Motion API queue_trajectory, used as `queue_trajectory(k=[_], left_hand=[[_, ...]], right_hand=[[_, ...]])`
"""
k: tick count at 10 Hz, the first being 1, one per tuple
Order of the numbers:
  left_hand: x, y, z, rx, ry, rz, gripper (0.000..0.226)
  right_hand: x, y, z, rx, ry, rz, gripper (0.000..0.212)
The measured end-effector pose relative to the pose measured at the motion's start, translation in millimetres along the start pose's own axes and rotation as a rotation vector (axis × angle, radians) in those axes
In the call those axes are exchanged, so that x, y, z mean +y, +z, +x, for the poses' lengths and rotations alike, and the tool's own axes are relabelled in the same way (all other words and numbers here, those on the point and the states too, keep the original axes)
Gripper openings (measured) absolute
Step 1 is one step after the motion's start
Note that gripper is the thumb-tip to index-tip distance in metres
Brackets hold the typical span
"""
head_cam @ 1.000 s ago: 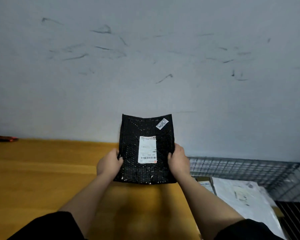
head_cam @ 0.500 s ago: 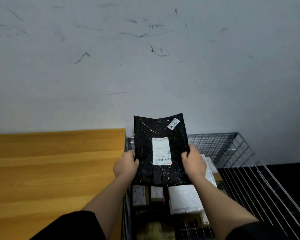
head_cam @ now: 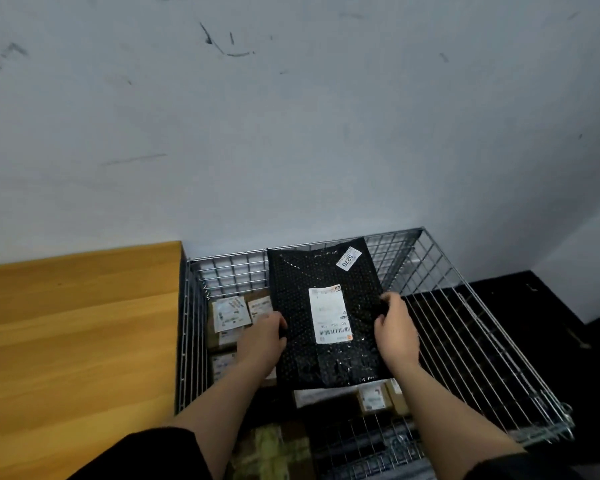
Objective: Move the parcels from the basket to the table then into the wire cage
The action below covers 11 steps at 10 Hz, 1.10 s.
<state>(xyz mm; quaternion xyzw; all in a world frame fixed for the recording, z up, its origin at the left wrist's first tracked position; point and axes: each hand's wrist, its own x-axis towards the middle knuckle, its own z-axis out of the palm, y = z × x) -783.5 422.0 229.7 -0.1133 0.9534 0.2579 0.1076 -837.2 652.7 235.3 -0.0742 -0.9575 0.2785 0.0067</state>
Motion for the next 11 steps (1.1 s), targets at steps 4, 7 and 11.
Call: queue_trajectory(k=[4, 7, 11], left_hand=[[11, 148, 115, -0.320, -0.172, 0.056, 0.051], [-33, 223, 170, -0.331, -0.272, 0.007, 0.056], [-51, 274, 188, -0.431, -0.391, 0.007, 0.087]], right_hand=[[123, 111, 129, -0.538, -0.117, -0.358, 0.050], [162, 198, 174, -0.732, -0.166, -0.292, 0.053], [189, 234, 191, -0.828, -0.021, -0.224, 0.062]])
